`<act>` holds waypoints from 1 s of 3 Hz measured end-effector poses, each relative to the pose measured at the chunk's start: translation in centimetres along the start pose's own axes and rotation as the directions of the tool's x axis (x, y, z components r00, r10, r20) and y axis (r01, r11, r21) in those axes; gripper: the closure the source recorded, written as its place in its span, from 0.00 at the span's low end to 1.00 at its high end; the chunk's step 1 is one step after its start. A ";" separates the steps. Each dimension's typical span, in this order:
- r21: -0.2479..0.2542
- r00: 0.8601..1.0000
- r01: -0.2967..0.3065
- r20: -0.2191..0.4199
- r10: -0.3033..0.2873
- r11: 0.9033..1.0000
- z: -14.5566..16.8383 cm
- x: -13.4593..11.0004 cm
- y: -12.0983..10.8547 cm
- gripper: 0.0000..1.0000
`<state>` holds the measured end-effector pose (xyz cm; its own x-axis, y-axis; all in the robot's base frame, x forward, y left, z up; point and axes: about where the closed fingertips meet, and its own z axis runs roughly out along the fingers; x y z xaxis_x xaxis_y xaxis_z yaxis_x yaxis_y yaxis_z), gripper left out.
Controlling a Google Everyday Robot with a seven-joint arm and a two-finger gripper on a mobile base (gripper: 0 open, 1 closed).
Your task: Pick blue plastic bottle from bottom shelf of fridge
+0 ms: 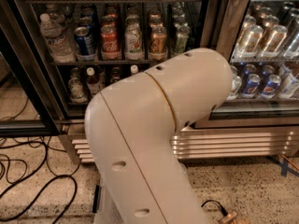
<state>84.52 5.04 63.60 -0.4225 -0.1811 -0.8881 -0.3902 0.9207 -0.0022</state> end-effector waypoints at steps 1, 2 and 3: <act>0.002 1.000 0.004 0.006 -0.004 1.000 -0.3 -0.3 0.2 1.00; 0.003 1.000 0.007 0.010 -0.007 1.000 -0.6 -0.6 0.3 1.00; 0.005 1.000 0.009 0.015 -0.009 1.000 -1.1 -0.9 0.5 1.00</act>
Offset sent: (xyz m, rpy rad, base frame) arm -0.0545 0.0159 0.0991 -0.0155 -0.1246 0.0112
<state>83.78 5.26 64.87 -0.4065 -0.1843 -0.8949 -0.3899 0.9208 -0.0125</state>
